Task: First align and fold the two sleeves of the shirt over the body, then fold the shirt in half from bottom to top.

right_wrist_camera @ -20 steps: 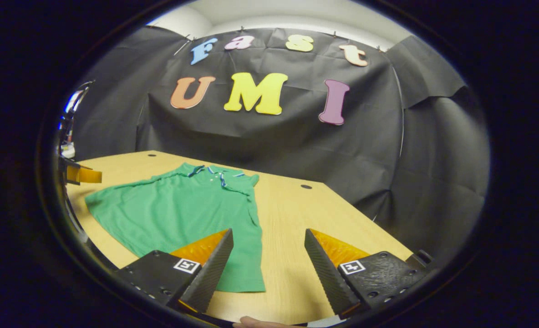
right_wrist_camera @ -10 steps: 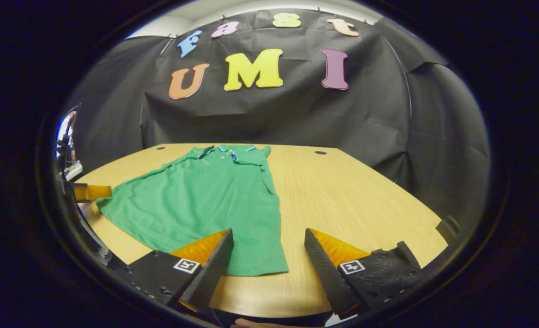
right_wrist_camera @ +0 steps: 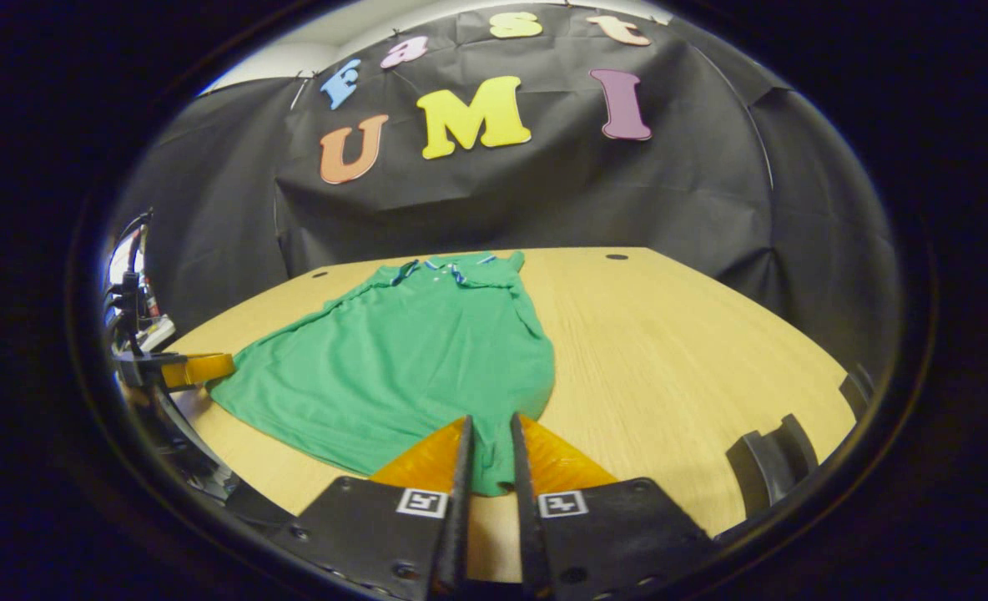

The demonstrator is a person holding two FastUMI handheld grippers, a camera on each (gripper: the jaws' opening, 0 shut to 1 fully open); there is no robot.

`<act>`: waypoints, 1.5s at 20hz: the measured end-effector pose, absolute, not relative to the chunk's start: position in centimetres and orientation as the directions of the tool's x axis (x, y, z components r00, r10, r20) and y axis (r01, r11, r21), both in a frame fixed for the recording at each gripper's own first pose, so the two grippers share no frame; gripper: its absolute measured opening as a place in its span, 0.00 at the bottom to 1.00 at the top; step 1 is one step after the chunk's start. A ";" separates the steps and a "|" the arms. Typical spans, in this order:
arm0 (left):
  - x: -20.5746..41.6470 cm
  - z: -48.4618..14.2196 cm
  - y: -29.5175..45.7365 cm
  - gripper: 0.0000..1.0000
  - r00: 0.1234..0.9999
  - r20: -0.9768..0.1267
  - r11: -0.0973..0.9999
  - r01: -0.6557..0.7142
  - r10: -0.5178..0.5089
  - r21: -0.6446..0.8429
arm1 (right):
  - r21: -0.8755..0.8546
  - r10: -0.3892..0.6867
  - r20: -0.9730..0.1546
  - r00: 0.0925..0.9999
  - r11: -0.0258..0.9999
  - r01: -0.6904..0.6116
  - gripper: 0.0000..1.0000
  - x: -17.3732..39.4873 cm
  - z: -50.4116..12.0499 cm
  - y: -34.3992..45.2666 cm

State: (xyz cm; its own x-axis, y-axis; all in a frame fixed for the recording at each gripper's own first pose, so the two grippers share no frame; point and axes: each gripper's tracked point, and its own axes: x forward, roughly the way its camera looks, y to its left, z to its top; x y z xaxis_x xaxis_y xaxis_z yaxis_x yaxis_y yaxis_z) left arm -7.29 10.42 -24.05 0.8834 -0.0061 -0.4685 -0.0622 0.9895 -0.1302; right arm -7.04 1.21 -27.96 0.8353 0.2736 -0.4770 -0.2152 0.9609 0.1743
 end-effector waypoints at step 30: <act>11.3 -7.1 12.8 0.06 0.992 -0.130 0.999 -0.005 0.000 -0.040 | -0.025 0.158 -0.091 0.983 0.987 -0.161 0.00 12.9 -8.4 3.4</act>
